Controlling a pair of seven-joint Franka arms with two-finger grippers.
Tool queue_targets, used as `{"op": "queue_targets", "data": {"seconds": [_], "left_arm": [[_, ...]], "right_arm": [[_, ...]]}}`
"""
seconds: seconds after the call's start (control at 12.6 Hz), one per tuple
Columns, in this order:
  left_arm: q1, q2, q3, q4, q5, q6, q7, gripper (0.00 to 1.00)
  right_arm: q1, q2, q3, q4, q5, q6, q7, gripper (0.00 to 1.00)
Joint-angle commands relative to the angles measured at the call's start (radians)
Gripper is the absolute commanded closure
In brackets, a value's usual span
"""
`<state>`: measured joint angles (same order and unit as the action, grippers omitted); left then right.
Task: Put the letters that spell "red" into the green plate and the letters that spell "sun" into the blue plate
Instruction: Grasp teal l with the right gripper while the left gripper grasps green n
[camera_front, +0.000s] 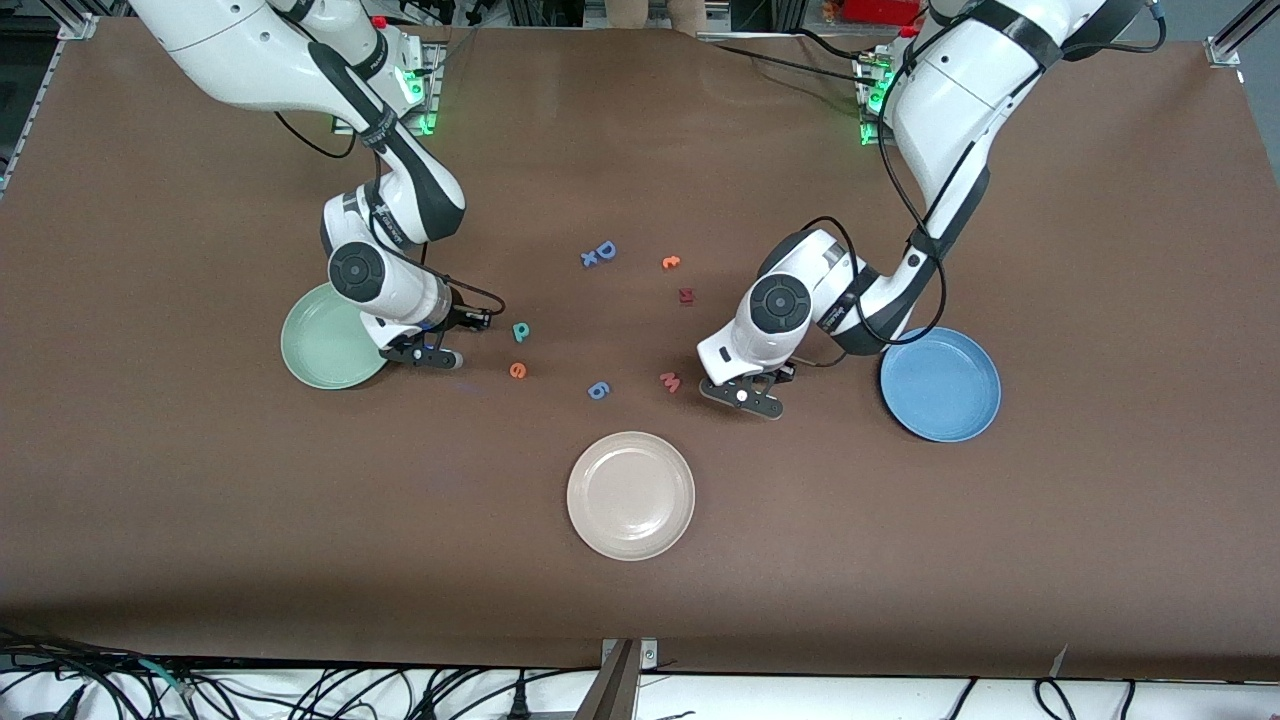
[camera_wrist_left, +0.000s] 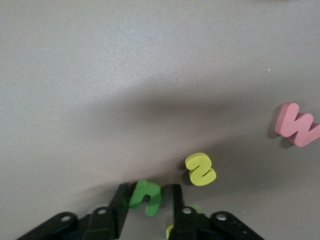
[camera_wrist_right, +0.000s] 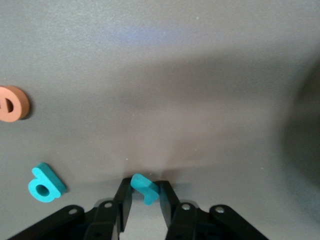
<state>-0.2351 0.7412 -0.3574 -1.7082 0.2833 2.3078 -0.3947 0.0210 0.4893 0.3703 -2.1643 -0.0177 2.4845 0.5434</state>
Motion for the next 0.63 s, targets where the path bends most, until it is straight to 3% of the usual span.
{"op": "queue_targets", "data": {"seconds": [0.0,0.4,0.55], "left_arm": [[0.002,-0.003,-0.003,-0.008,0.03,-0.007,-0.001,0.8],[0.013,-0.034,-0.003,0.001,0.03,-0.037,0.007,0.84],[0.019,-0.087,-0.002,0.022,0.03,-0.14,0.013,0.84]], "right_arm": [[0.001,0.005,-0.008,-0.015,-0.005,0.014,-0.002,0.83],[0.001,-0.012,-0.011,-0.011,-0.004,-0.004,0.007,0.84],[-0.001,-0.061,-0.011,-0.003,-0.004,-0.076,0.007,0.84]]}}
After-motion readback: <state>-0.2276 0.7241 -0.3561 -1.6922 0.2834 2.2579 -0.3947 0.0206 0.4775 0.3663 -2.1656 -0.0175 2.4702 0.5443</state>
